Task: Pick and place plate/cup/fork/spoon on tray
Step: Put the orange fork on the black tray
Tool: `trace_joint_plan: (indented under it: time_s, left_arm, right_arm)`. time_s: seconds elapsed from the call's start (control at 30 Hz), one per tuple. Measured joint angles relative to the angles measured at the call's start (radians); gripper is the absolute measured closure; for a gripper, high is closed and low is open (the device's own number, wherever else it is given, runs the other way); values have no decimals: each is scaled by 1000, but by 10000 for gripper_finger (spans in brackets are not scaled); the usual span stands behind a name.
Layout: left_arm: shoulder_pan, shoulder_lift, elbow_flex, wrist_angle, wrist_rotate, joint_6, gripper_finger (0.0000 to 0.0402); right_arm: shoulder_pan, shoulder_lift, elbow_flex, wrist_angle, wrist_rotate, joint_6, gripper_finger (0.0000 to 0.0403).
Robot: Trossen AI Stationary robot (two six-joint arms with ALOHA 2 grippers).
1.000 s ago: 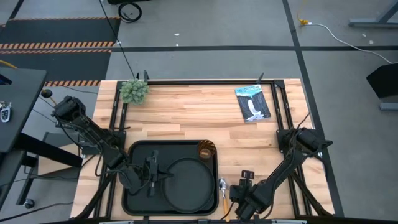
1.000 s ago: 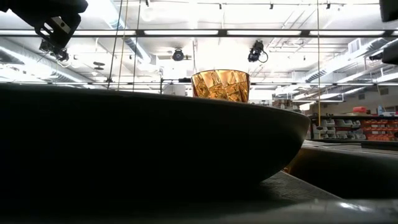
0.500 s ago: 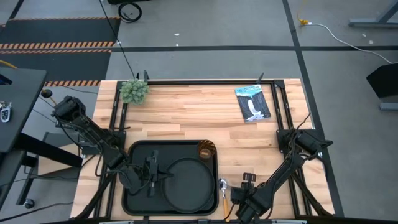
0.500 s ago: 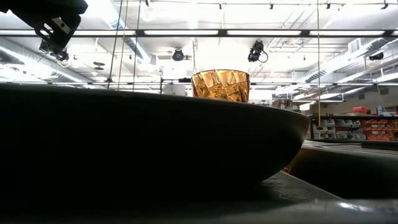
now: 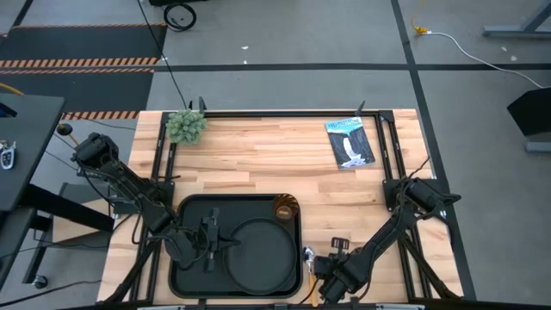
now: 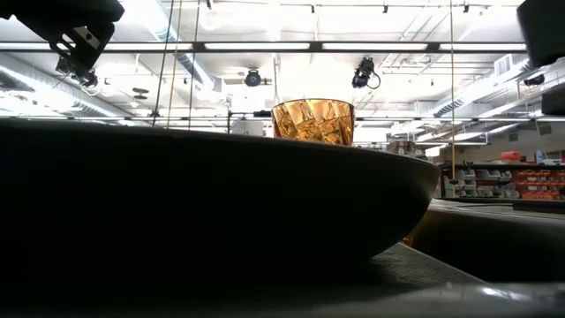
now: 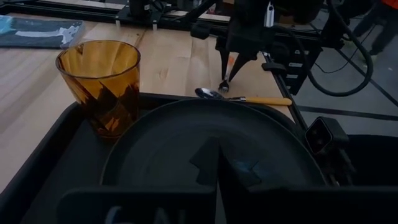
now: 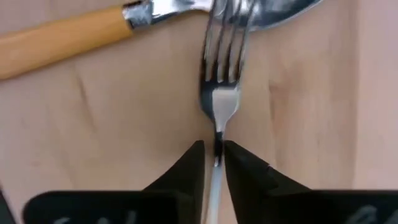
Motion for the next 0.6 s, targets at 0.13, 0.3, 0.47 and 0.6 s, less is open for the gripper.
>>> trace_joint_plan:
  time_s: [0.13, 0.3, 0.47, 0.6]
  left_arm:
    - [0, 0, 0, 0, 10, 1, 392]
    - [0, 0, 0, 0, 11, 1, 392]
    - [0, 0, 0, 0, 11, 0, 392]
    - [0, 0, 0, 0, 10, 0, 392]
  right_arm:
    - [-2, -5, -24, 35, -12, -17, 372]
    - [-4, -9, -45, 52, -33, -16, 394]
    - [-3, -24, -46, 51, -35, -11, 389]
    - [-3, -51, -53, 11, -42, -2, 390]
